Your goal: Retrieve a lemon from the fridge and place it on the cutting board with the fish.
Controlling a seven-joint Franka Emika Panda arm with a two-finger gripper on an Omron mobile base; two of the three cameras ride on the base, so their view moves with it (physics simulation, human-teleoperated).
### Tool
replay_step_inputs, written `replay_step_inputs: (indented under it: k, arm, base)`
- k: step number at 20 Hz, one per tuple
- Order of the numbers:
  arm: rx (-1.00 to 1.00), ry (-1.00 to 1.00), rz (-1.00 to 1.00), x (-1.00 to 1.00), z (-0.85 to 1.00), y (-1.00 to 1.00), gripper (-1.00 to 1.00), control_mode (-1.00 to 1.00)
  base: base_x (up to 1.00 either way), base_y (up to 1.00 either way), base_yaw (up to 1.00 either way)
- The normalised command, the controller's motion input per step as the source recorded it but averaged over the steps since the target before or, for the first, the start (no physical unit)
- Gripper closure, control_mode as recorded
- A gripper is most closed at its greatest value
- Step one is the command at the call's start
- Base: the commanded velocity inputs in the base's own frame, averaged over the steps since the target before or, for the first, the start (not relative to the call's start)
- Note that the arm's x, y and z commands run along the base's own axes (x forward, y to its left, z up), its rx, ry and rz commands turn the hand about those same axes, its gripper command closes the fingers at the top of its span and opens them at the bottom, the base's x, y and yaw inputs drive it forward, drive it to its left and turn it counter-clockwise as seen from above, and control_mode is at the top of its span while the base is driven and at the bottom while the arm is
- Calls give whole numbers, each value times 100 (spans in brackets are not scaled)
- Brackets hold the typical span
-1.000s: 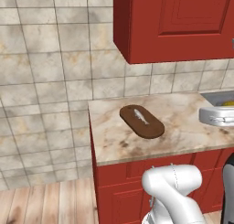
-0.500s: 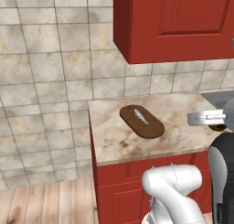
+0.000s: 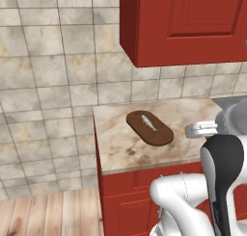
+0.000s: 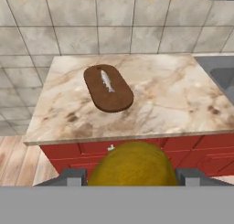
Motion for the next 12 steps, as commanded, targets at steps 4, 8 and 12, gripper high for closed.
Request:
replay_step_inputs:
  k: [4,8,12]
  arm:
    - [0,1,1,45,-37,-1,100,-100]
    - [3,0,8,63,-4,-6,100,-100]
    - [3,1,11,59,-13,-9,100,-100]
  base:
    - [0,0,0]
    - [0,0,0]
    - [0,0,0]
